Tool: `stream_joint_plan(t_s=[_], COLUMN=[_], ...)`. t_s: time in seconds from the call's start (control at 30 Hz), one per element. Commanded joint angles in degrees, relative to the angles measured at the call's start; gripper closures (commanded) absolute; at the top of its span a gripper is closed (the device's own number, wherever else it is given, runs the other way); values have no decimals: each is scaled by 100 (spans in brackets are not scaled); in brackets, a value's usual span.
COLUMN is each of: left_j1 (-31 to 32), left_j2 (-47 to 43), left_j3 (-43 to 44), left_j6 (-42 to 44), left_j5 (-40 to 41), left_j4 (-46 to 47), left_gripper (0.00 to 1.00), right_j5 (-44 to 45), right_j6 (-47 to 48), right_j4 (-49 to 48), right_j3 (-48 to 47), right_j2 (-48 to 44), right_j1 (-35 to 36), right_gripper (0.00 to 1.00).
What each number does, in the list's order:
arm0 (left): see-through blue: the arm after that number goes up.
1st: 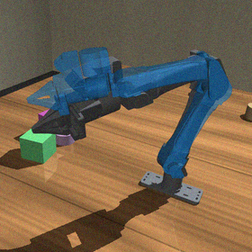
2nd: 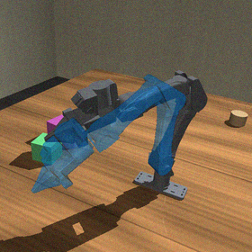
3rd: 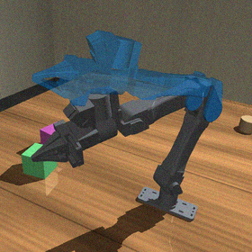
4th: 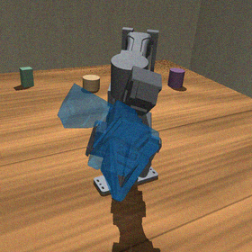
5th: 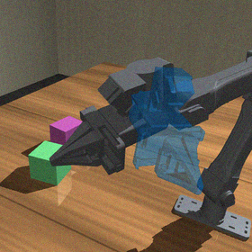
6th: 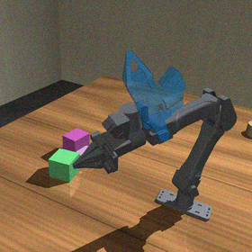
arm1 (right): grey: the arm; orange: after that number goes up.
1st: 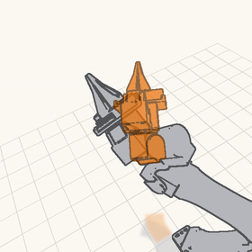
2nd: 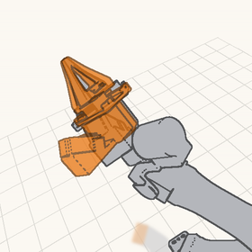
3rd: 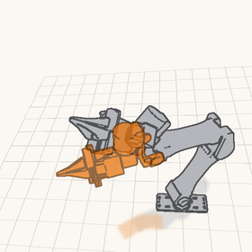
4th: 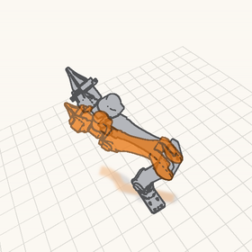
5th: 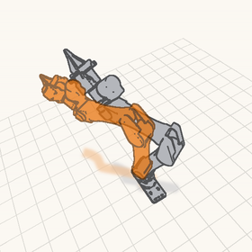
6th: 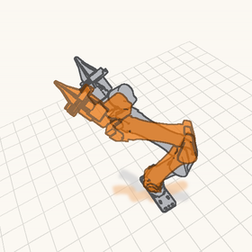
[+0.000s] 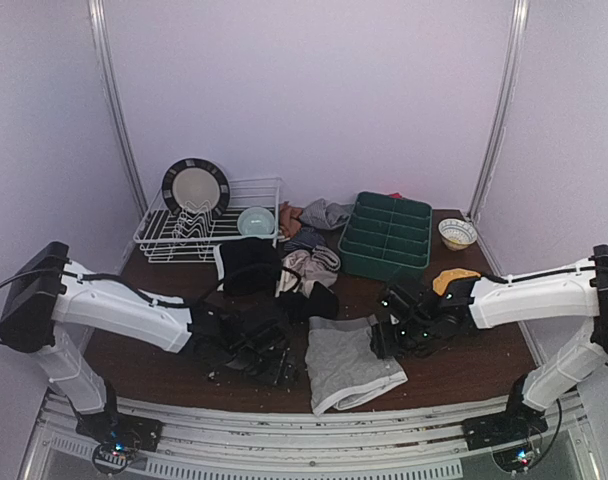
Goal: Roll the underwear
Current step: Adjust the underwear at the center of the board, then pick up the underwear from the center of the board.
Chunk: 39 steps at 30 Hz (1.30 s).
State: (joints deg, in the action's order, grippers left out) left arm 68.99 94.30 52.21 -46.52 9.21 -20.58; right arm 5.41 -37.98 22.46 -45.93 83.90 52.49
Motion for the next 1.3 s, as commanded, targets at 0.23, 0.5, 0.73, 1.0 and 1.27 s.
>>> stream_joint_plan(t_s=[0.23, 0.5, 0.73, 1.0, 1.27], left_j1=[-35, -35, -39, -35, -35], left_j2=[400, 476, 519, 554, 547], left_j3=[554, 587, 593, 545, 462], left_j6=[234, 250, 297, 289, 259], left_j5=[-101, -145, -204, -253, -279], left_j4=[190, 211, 262, 352, 423], left_gripper=[17, 19, 31, 40, 41], right_j5=[-1760, -2256, -2148, -2031, -1797], right_j6=[37, -83, -41, -20, -280], right_j4=[-881, -1458, -1510, -1011, -440], right_j3=[598, 860, 931, 902, 535], right_j2=[102, 536, 312, -393, -804], right_j1=[-890, -998, -966, -886, -628], right_gripper=[32, 49, 100, 100, 100])
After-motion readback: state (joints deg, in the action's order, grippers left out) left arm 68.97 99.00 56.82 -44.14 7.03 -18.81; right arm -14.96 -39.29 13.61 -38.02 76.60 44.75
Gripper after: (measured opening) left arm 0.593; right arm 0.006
